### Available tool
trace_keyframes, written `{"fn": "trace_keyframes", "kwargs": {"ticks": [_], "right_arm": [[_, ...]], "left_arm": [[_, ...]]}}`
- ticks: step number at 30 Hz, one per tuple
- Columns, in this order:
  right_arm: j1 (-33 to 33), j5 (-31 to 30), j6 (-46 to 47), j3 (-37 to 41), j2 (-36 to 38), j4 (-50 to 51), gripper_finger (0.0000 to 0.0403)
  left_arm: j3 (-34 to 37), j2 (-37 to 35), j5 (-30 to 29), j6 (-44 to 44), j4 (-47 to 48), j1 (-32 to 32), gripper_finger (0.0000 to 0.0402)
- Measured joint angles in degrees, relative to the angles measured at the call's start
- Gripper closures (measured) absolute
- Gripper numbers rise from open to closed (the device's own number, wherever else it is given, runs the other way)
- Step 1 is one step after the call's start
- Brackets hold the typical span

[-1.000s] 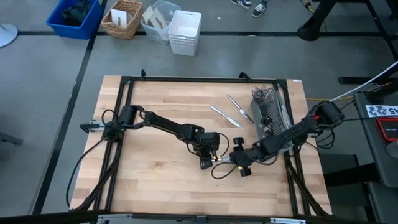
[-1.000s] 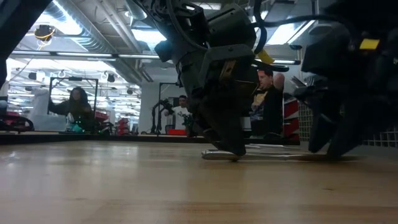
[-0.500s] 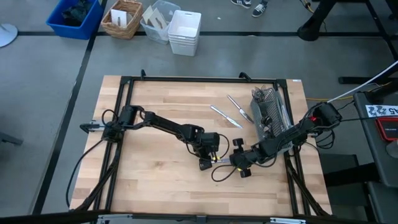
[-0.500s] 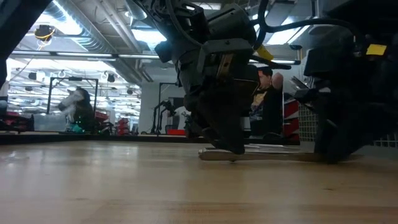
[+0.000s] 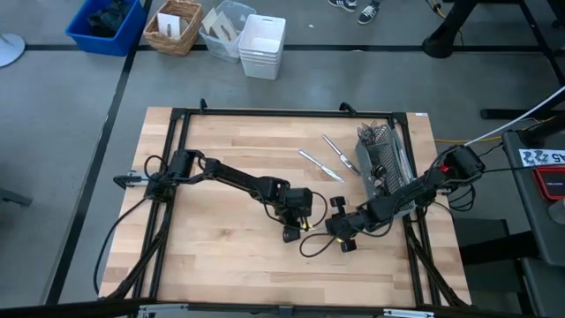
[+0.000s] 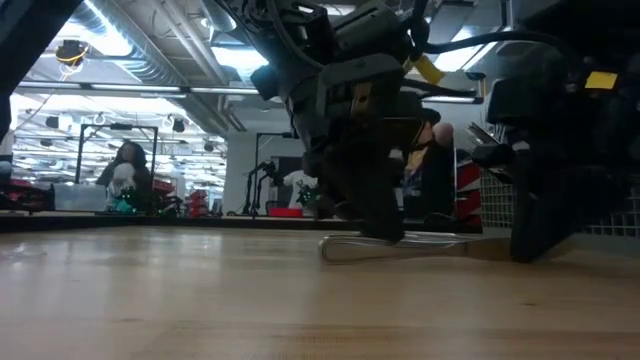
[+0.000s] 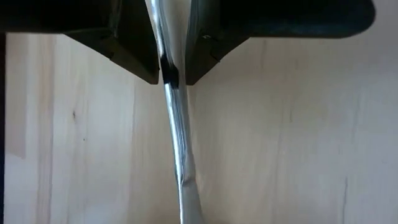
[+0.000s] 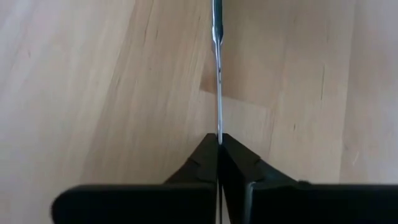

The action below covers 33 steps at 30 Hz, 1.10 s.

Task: Sort silverware
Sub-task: Put the bottom knife into the middle section of the utensil holder

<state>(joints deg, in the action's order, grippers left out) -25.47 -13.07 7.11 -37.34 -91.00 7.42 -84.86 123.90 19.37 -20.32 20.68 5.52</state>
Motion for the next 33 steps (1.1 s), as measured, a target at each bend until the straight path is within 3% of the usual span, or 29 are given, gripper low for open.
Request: {"fn": "trace_keyframes", "kwargs": {"ticks": [4,8,11,23,33], "right_arm": [[0.03,0.25,0.02,-1.55,-0.21,1.33,0.0396],[0.07,0.18,0.11,-5.46,-0.31,7.27,0.0396],[0.13,-0.13,0.22,-9.16,-0.27,13.53,0.0398],[0.04,-5.47,-0.04,-27.53,-0.15,41.91,0.0399],[0.04,-18.34,0.29,-47.73,-0.11,72.8,0.04]], "left_arm": [[0.0,-0.04,-0.46,4.44,-0.51,0.1,0.033],[-0.02,-0.7,-0.45,0.18,3.12,-0.62,0.033],[-0.02,-2.46,-1.73,1.79,7.06,-1.01,0.033],[-0.02,-18.31,-21.73,8.05,15.82,2.28,0.033],[0.0,-30.04,-41.15,5.32,24.73,8.23,0.033]]}}
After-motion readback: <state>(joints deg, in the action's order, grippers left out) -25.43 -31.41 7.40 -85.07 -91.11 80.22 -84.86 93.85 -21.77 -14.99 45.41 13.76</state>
